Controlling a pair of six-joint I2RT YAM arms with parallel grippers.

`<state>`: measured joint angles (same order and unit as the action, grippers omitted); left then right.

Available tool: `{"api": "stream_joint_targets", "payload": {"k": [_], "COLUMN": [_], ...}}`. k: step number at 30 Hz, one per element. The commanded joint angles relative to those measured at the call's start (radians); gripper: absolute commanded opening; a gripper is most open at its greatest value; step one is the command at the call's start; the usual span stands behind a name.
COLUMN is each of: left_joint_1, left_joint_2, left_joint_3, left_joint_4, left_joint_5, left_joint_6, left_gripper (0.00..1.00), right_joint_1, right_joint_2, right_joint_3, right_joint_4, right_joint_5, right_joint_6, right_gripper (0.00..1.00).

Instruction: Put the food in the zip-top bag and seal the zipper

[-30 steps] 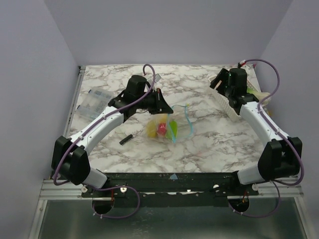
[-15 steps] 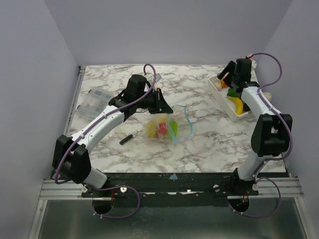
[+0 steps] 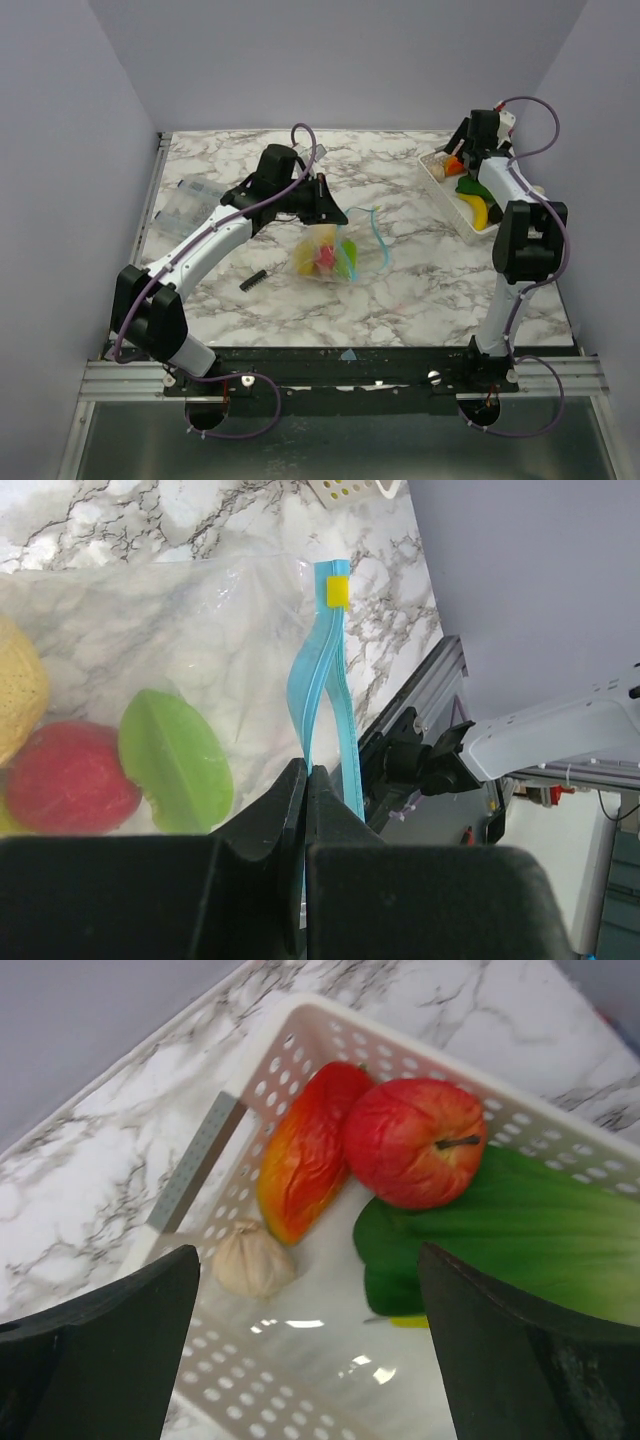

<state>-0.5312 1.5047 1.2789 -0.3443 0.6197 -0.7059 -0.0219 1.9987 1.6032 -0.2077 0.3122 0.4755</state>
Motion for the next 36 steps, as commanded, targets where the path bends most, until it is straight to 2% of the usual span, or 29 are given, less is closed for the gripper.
{"api": "stream_joint_targets", "payload": {"k": [1,10,16,19,24,33,36], "left_joint_1": [0.006,0.006,0.006,0.007,0.007,0.005,0.006], "left_joint_2": [0.026,0.047,0.079,0.091,0.087,0.074,0.071], "left_joint_3": [0.040,0.083,0.074,0.076,0.072,0.067,0.070], "left_joint_4": [-0.014,-0.073,-0.053,-0.046,-0.050,-0.057,-0.062], "left_joint_5": [-0.006,-0.057,-0.030,-0.006,-0.009,-0.003,-0.014], "left_joint_6": [0.019,0.074,0.067,0.061,0.063,0.070,0.079], "left_gripper": [0.00,0.00,0.00,0.00,0.00,0.00,0.00], "right_joint_1": [-0.010,-0.031,-0.042,-0.047,-0.055,-0.056,-0.057], "right_joint_2": [0.069,0.238,0.271,0.278,0.279,0.305,0.310], "right_joint_3": [0.081,0.254,0.269,0.250,0.216,0.222,0.230], "right_joint_4": [-0.013,-0.032,-0.039,-0.038,-0.014,-0.010,-0.007], "right_joint_5": [0.174,0.214,0.233,0.255,0.212,0.199,0.187], "right_joint_6": [-0.142,-0.192,-0.188,-0.185,-0.199,-0.220,-0.232], "right_gripper": [0.94,0.97,0.97,0.94,0.80,0.80,0.70]}}
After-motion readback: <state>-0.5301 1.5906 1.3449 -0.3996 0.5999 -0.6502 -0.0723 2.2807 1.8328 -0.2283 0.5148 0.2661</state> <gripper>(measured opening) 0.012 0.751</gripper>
